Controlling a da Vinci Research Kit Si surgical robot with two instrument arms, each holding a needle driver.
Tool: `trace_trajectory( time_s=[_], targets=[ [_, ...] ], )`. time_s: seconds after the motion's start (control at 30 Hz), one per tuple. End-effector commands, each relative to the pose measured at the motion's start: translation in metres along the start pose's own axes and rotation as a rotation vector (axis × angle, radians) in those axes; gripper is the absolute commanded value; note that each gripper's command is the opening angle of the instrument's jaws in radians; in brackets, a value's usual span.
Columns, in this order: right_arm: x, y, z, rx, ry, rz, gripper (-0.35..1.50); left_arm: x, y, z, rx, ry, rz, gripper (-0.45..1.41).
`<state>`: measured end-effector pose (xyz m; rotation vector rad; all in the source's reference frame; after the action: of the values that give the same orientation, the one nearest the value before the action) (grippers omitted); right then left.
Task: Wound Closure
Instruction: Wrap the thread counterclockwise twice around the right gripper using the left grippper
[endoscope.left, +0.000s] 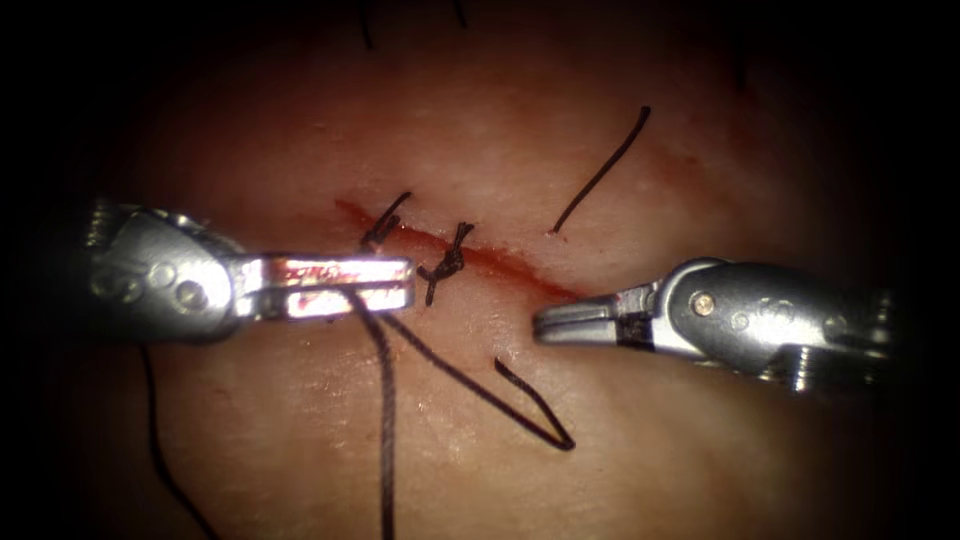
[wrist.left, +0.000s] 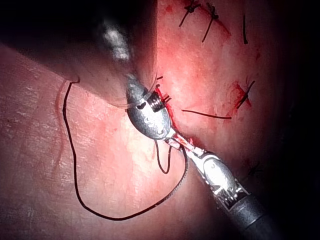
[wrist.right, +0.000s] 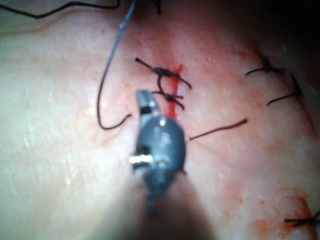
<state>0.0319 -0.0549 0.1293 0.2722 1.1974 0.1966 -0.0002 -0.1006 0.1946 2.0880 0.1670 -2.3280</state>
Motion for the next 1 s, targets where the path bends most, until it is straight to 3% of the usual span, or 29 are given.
trace_trajectory(
  time_s=[0.03,0.13,0.27,0.33,0.43,0.47,0.73,1.0],
  targets=[
    [-0.0004,0.0004,0.0020,0.005,0.005,-0.006,-0.35,-0.0005,0.0005,0.0006,0.000,0.000,-0.002,-0.45],
    [-0.0019,-0.0004,0.0066,0.034,0.011,-0.036,-0.35,-0.0018,-0.0017,0.0008,-0.017,0.082,-0.013,-0.45],
    [-0.0027,-0.0015,0.0084,0.076,0.023,-0.063,-0.35,-0.0037,-0.0040,0.0002,-0.035,0.162,-0.012,-0.45],
    [-0.0025,-0.0017,0.0083,0.089,0.050,-0.055,-0.35,-0.0066,-0.0060,-0.0003,-0.060,0.200,0.000,-0.45],
    [-0.0022,-0.0020,0.0082,0.091,0.066,-0.051,-0.35,-0.0085,-0.0066,-0.0004,-0.072,0.209,0.011,-0.45],
    [-0.0019,-0.0025,0.0081,0.094,0.098,-0.043,-0.35,-0.0105,-0.0068,-0.0003,-0.082,0.217,0.026,-0.45],
    [-0.0005,-0.0033,0.0073,0.079,0.218,-0.011,-0.35,-0.0186,-0.0045,0.0005,-0.141,0.257,0.111,-0.45],
    [0.0002,-0.0028,0.0048,0.004,0.256,0.015,-0.35,-0.0214,-0.0025,0.0005,-0.185,0.284,0.136,-0.45]
  ],
)
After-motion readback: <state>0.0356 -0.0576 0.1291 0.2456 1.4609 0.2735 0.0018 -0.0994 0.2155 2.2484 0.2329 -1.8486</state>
